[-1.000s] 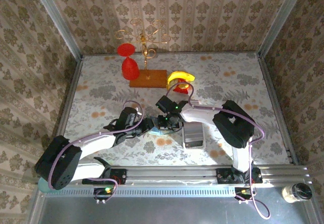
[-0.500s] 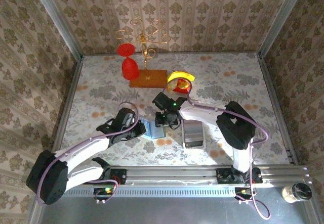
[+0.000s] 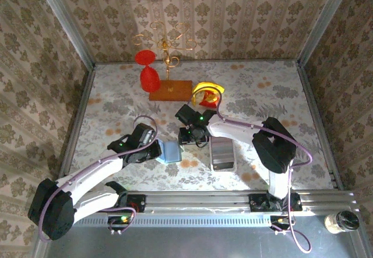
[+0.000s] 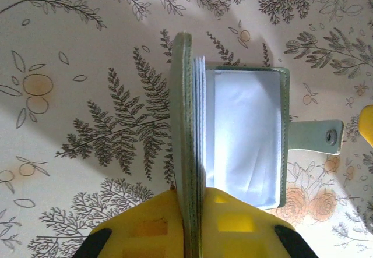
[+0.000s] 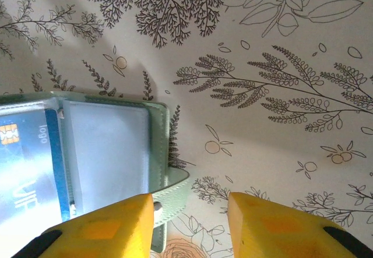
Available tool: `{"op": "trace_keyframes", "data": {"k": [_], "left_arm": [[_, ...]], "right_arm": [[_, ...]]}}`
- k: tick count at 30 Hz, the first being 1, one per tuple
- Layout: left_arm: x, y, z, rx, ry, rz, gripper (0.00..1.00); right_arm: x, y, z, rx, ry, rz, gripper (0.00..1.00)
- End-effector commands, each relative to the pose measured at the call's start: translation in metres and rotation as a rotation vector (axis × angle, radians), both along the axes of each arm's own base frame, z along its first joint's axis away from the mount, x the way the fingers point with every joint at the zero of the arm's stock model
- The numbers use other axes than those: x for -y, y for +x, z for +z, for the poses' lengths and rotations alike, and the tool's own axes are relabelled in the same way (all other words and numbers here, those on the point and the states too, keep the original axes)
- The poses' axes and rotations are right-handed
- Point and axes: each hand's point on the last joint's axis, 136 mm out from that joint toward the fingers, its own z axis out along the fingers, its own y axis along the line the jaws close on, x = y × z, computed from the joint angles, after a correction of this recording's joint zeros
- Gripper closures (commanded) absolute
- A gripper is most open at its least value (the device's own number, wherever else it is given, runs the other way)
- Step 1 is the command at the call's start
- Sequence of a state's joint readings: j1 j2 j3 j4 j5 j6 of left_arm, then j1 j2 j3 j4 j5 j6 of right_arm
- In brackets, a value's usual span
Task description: Put the credit cards into the card holder
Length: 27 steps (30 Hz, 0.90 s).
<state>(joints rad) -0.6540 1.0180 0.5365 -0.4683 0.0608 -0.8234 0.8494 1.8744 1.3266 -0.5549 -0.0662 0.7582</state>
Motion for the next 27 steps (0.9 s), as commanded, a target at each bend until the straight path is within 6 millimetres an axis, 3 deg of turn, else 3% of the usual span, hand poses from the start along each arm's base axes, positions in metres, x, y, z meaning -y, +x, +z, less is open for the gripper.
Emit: {"op": "trace_keyframes", "data": {"k": [1,4,7,11,16,20,27], "left_arm": [[-0.003,0.002,0.006,0.012,0.028,-0.013,0.95],[-0.003,0.002,0.007,0.014,0.028,-0.015,0.96],[-0.003,0.002,0.008,0.017,0.032,-0.017,0.96],[-0.003,0.002,0.008,0.015,0.03,-0.018,0.96],[-0.002,0.003,0.008,0.016,0.025,-0.021,0.96],[0.0,0.002,0.008,0.02,0.013,-0.022,0.96],[0.001,0.003,0.008,0.023,0.013,-0.03,0.95]], "right_arm": [[0.001,-0.007,0.002,-0.016,-0.001,0.009,0.61],[-0.004,-0.01,0.0,-0.033,0.017,0.014,0.65],[-0.01,-0.011,0.004,-0.036,0.05,0.017,0.53],[-0.029,-0.008,0.013,-0.002,0.123,0.023,0.46],[-0.034,-0.015,-0.001,-0.039,0.073,0.037,0.43],[-0.03,-0.017,-0.006,-0.03,0.034,0.034,0.49],[-0.018,-0.017,-0.003,-0.013,-0.01,0.022,0.75]]}}
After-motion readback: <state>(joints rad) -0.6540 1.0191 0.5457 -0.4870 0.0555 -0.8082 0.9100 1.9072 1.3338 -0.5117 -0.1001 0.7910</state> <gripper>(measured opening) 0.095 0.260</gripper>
